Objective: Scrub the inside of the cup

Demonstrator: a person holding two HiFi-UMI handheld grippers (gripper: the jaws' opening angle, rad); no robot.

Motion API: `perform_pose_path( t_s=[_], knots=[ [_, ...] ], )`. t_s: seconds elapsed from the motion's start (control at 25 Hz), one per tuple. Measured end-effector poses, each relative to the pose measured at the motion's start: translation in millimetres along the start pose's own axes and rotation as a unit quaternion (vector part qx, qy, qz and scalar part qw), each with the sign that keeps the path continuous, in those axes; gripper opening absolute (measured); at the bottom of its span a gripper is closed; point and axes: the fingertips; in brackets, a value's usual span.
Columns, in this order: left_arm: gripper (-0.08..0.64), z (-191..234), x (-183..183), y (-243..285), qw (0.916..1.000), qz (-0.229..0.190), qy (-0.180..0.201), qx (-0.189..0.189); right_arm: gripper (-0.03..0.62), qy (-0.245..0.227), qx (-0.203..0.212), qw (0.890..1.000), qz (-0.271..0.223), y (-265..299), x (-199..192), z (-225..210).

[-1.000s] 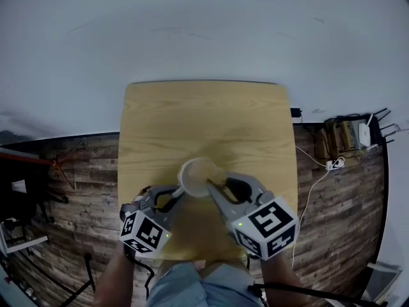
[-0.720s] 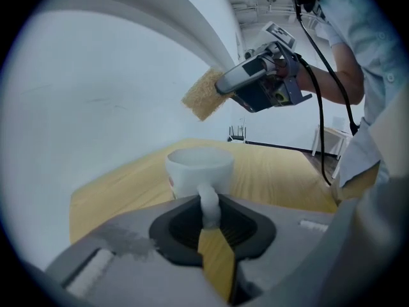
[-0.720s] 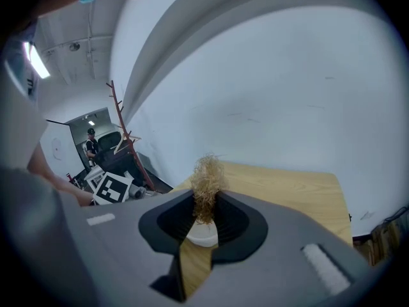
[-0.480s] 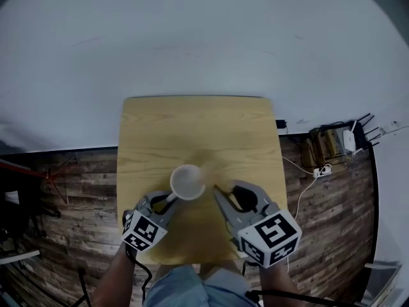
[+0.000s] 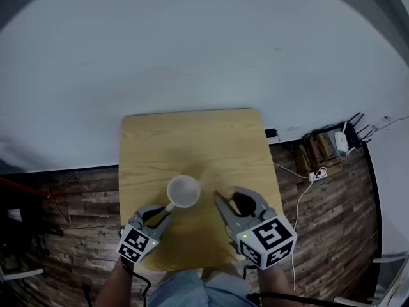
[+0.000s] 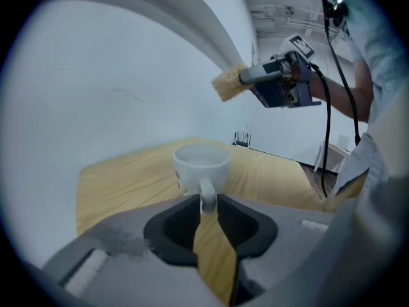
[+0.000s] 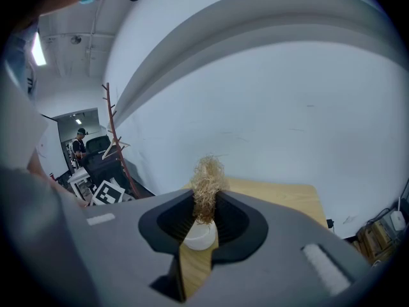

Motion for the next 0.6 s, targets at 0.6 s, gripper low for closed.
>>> perform_pose_path(
  t_s=[0.6],
  knots=[
    [0.020, 61.7, 200.2, -105.0, 0.9516, -0.191, -0.143, 0.193, 0.075, -0.070, -0.003, 0.994, -0.083, 2.2, 56.1, 31.4]
  ],
)
Point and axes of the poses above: the fingertips, and each gripper's own axes: y forward along the fingers, z to its left, x out of its top, and after that the axes turned 14 degrees about x, right-handed
